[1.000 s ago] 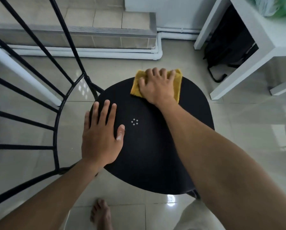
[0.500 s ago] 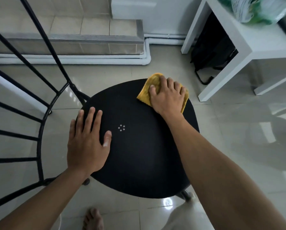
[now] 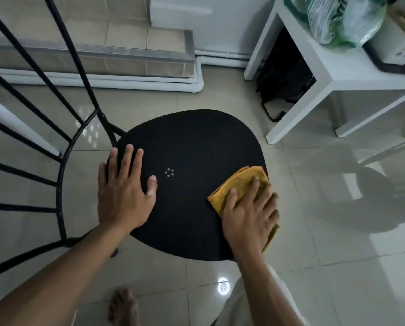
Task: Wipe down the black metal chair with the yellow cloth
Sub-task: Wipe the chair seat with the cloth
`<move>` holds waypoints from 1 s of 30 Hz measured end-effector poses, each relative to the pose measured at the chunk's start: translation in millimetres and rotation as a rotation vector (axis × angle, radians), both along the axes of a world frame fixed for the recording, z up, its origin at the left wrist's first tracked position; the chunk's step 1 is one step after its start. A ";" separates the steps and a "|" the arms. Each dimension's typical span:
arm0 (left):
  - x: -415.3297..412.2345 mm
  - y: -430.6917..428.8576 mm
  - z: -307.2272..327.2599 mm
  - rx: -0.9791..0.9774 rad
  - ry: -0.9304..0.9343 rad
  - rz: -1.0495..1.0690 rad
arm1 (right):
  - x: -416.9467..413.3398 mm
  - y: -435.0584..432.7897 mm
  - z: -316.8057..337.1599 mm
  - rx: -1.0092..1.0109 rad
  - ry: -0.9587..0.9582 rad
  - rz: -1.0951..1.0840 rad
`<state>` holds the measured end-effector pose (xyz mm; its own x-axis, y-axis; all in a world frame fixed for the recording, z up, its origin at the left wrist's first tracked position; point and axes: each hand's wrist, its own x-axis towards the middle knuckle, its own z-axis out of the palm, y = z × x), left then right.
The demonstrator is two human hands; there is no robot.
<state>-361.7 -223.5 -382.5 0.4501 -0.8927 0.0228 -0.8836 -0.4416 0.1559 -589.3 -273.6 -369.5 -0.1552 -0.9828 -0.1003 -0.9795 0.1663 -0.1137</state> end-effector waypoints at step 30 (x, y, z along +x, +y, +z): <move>1.3 8.3 -0.9 -0.235 0.191 0.120 | 121.4 -192.3 -2.3 -0.054 -0.021 0.674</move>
<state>-360.3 -215.2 -383.3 0.5679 -0.8133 0.1267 -0.7722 -0.4732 0.4240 -467.9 -465.9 -371.7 0.4951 -0.8677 -0.0448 -0.8645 -0.4868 -0.1249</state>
